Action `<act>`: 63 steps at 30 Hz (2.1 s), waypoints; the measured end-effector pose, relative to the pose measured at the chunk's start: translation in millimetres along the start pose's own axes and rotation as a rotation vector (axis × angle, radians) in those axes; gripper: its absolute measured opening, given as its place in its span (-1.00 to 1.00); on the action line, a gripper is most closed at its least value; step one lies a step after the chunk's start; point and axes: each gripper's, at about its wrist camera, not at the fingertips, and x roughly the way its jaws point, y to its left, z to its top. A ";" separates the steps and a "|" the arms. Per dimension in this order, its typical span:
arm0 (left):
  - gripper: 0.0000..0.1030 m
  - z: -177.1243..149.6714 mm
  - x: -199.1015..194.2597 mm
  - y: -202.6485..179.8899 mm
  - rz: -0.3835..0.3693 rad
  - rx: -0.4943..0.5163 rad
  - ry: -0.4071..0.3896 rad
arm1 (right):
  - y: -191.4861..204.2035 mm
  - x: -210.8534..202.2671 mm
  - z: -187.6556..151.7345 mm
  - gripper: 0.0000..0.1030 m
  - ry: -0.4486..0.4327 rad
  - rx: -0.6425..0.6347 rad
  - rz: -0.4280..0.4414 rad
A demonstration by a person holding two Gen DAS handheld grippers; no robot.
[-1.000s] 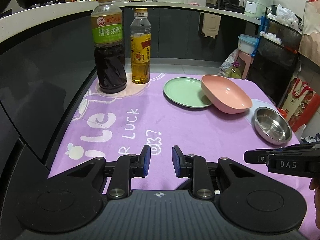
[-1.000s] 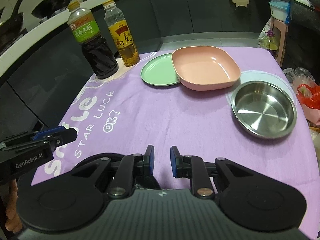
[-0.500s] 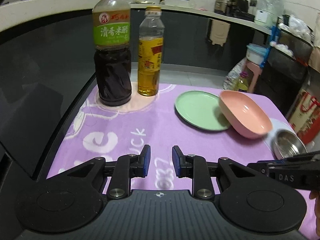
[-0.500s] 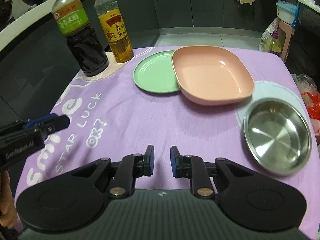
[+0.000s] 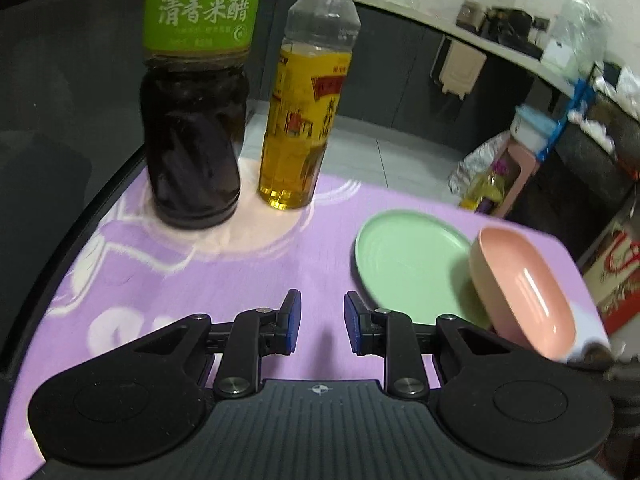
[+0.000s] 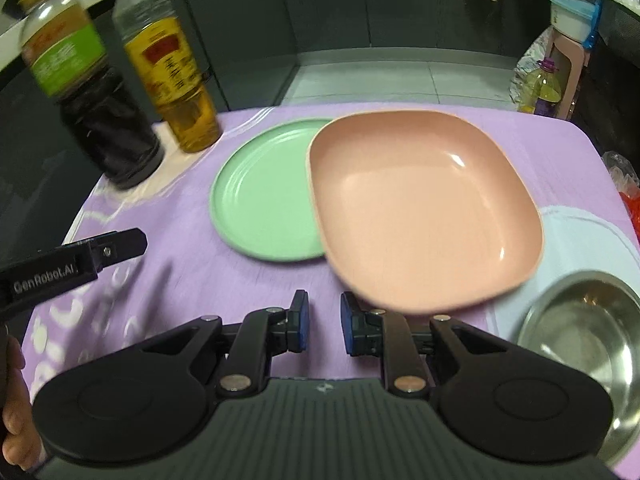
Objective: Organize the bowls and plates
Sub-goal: 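Move both grippers to the green plate's rim, then close both grippers on the green plate's rim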
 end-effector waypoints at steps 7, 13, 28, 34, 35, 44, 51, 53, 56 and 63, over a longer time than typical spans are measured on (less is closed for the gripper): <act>-0.56 12.8 36.5 -7.4 -0.048 -0.055 0.047 | -8.5 5.1 3.8 -0.68 -0.073 0.060 0.002; -0.56 11.1 51.7 -9.3 -0.082 -0.103 0.088 | -19.6 5.6 1.7 -0.67 -0.117 0.169 0.068; -0.70 5.2 59.1 -18.8 -0.134 -0.049 0.080 | -34.6 13.9 0.7 -0.57 -0.192 0.366 0.142; -0.66 -2.7 44.8 -16.3 -0.143 -0.036 0.087 | -34.2 15.5 1.8 -0.65 -0.195 0.321 0.121; -0.66 -4.0 40.9 -14.8 -0.141 -0.033 0.084 | -35.8 13.3 0.8 -0.66 -0.187 0.321 0.126; -0.64 -16.5 -10.0 -2.8 -0.122 -0.031 0.042 | -23.2 -0.8 -8.5 -0.65 -0.119 0.304 0.188; -0.70 -22.4 -54.4 -4.1 -0.179 0.005 -0.002 | -3.3 -20.7 -17.6 -0.66 -0.112 0.226 0.292; -0.70 -25.0 -63.6 -9.4 -0.166 0.034 -0.023 | 6.0 -30.7 -20.4 -0.66 -0.129 0.193 0.322; -0.70 -28.0 -70.2 -5.8 -0.128 0.048 -0.041 | 18.7 -41.9 -22.8 -0.66 -0.149 0.145 0.318; -0.64 -21.9 -49.3 36.1 -0.056 -0.081 0.001 | -3.3 -34.9 -21.2 -0.64 -0.084 0.203 0.221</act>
